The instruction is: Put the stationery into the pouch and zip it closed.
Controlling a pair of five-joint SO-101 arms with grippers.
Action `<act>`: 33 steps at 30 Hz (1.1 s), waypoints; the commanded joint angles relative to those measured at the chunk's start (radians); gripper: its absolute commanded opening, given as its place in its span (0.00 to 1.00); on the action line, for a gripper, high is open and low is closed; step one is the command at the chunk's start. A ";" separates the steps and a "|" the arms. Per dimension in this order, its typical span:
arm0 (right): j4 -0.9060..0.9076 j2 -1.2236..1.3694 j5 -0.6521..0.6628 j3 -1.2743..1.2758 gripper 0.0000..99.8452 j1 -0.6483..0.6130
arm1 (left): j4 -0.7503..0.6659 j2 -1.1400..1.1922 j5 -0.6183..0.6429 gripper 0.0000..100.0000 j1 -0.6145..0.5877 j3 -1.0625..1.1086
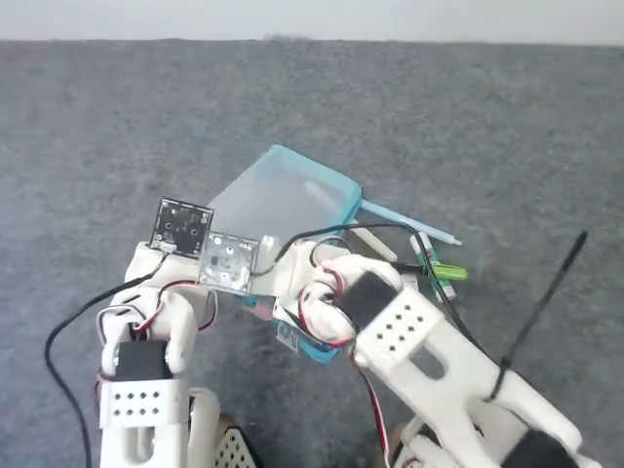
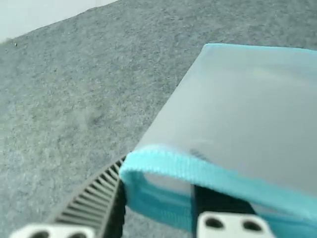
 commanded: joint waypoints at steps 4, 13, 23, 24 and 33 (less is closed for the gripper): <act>0.027 -0.291 -0.006 0.097 0.01 -0.064 | -0.031 0.014 -0.020 0.17 0.048 -0.018; 0.076 -0.392 -0.006 0.130 0.01 -0.064 | -0.043 0.006 -0.020 0.01 0.048 -0.005; 0.012 -0.248 -0.103 0.124 0.04 -0.056 | -0.098 0.005 0.129 0.01 -0.166 -0.039; 0.002 -0.232 -0.120 0.124 0.07 -0.054 | -0.103 0.005 0.149 0.01 -0.196 -0.044; -0.019 -0.206 -0.157 0.121 0.09 0.033 | -0.035 0.006 0.193 0.01 -0.149 -0.045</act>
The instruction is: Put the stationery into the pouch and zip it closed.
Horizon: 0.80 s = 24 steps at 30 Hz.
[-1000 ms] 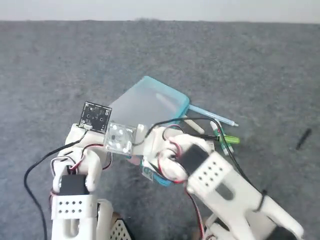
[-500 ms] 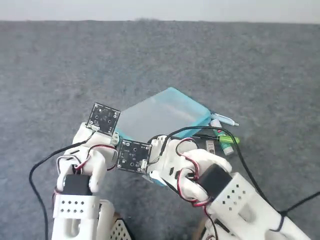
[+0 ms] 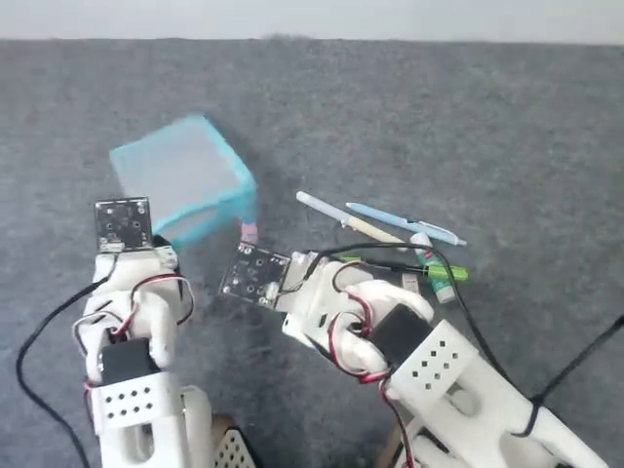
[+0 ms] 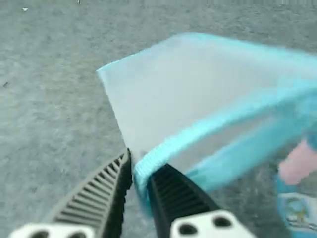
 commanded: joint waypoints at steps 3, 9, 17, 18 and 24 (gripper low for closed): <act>-0.024 -0.002 -0.058 -0.018 0.09 0.024 | 0.054 -0.006 0.000 0.01 0.167 -0.050; -0.015 -0.001 -0.055 -0.015 0.09 0.028 | 0.081 -0.006 -0.038 0.01 0.224 -0.051; -0.001 0.002 -0.061 -0.008 0.09 0.209 | 0.244 -0.008 -0.081 0.01 0.222 -0.159; 0.019 0.002 -0.063 -0.005 0.09 0.229 | 0.275 -0.008 -0.086 0.01 0.222 -0.182; 0.171 -0.002 -0.141 0.014 0.09 0.381 | 0.351 -0.005 -0.118 0.01 0.226 -0.249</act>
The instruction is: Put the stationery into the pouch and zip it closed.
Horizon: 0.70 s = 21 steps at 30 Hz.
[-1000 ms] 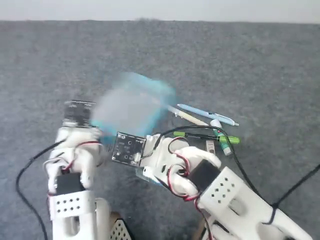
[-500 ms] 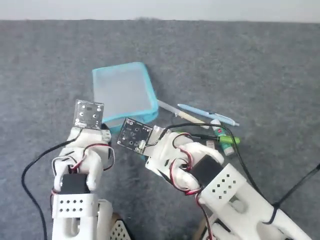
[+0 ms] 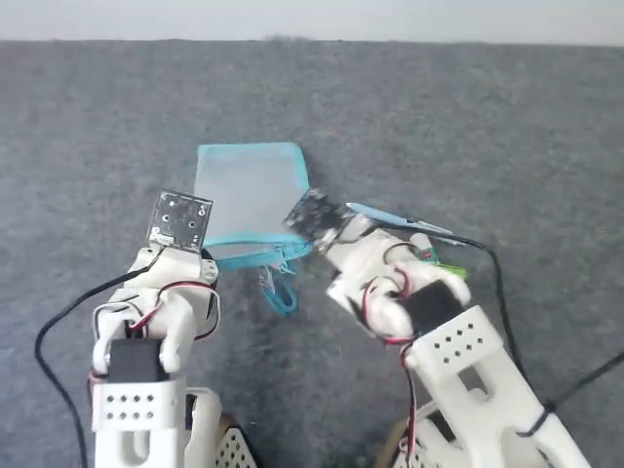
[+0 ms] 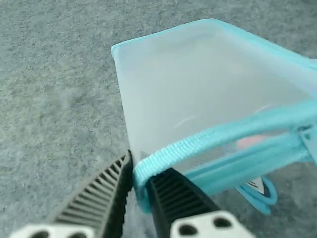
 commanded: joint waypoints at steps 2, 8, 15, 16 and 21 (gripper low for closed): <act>0.116 -0.001 -0.037 -0.008 0.09 0.136 | 0.003 0.000 -0.012 0.01 0.014 -0.067; 0.071 -0.002 0.021 0.121 0.09 0.272 | -0.157 0.003 0.124 0.01 0.011 0.036; 0.044 0.008 0.023 0.146 0.09 0.375 | -0.299 0.003 0.241 0.01 0.011 0.131; 0.045 0.008 0.023 0.147 0.09 0.384 | -0.310 0.003 0.252 0.01 0.011 0.137; 0.045 0.008 0.028 0.147 0.09 0.398 | -0.341 0.003 0.262 0.01 0.011 0.154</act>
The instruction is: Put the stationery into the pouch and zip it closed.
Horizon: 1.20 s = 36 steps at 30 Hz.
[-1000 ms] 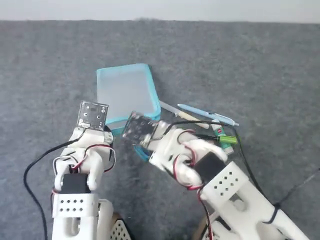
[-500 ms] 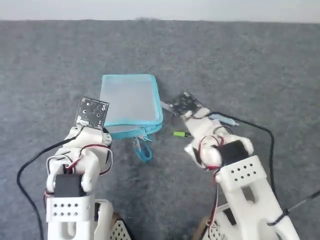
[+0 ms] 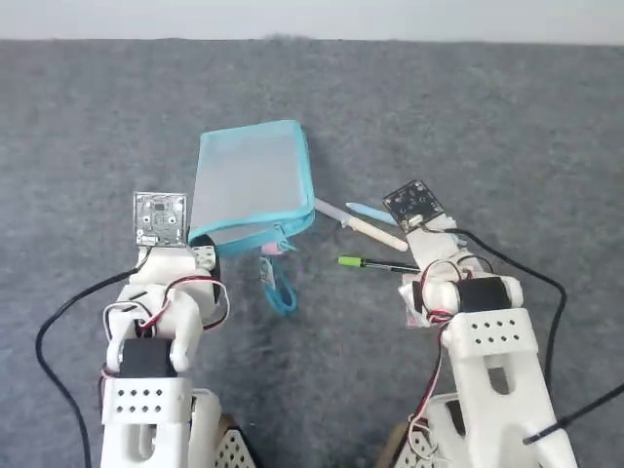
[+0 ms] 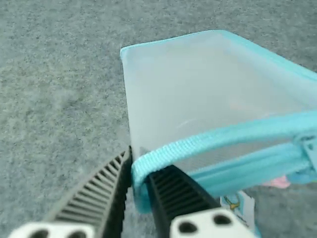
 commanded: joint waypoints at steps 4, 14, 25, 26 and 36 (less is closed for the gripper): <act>0.018 0.013 0.011 -0.006 0.09 0.005 | -0.035 0.002 0.023 0.01 -0.002 -0.005; -0.068 0.282 -0.064 -0.009 0.09 -0.068 | -0.031 0.002 0.018 0.01 -0.063 -0.002; -0.151 0.473 -0.114 -0.008 0.09 -0.136 | -0.031 0.002 0.017 0.01 -0.063 -0.001; -0.148 0.481 -0.114 -0.008 0.09 -0.136 | -0.031 0.002 0.017 0.01 -0.063 -0.001; -0.117 0.487 -0.101 -0.009 0.04 -0.105 | -0.031 0.000 0.017 0.01 -0.063 0.002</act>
